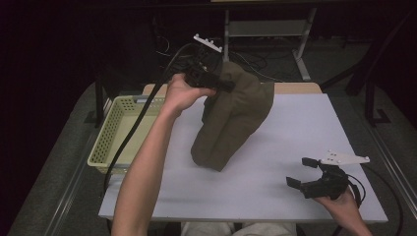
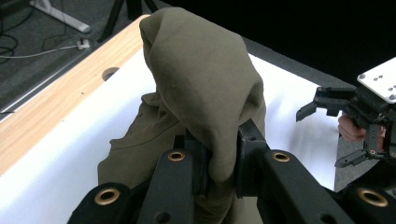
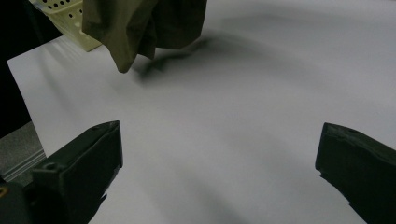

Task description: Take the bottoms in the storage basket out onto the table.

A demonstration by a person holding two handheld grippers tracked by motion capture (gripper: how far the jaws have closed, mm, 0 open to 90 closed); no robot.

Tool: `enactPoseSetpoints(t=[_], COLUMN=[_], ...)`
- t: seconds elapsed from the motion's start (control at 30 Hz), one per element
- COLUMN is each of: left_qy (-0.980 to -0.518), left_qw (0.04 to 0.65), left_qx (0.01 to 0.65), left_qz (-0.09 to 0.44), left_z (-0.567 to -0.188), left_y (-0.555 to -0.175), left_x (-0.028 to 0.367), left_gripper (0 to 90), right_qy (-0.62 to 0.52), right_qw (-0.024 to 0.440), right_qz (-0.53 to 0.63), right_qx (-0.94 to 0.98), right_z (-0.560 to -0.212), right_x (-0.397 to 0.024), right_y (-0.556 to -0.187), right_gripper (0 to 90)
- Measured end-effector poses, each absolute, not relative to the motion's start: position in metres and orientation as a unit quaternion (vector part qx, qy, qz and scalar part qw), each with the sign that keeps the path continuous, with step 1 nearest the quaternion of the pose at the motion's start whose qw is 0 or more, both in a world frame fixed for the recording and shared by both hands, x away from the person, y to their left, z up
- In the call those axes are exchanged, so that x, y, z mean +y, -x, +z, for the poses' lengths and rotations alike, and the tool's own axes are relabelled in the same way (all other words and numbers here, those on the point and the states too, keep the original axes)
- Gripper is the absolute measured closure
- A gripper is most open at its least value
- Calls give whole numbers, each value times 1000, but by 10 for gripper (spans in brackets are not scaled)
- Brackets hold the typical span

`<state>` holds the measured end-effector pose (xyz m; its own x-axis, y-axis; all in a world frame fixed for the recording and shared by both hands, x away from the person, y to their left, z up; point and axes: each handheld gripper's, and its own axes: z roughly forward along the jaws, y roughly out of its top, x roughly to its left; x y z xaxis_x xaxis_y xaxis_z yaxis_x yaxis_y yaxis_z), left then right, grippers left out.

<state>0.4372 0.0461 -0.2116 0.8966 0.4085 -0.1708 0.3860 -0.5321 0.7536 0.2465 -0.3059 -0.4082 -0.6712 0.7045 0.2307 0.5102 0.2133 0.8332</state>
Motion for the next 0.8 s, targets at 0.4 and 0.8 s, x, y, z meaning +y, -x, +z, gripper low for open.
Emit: enactPoseSetpoints(t=[0.4, 0.8], left_qy=[-879, -884], left_qw=[424, 420], left_qx=[220, 203], left_qz=[-7, -10], left_z=[-238, -257], left_y=[-441, -444], left_x=[27, 20], left_gripper=[781, 780], right_qy=[-396, -395], right_qw=[99, 104], right_qz=[488, 488], right_qx=[771, 771], right_z=[-408, -408], right_x=[-306, -308], right_y=[-246, -247], right_gripper=[5, 5])
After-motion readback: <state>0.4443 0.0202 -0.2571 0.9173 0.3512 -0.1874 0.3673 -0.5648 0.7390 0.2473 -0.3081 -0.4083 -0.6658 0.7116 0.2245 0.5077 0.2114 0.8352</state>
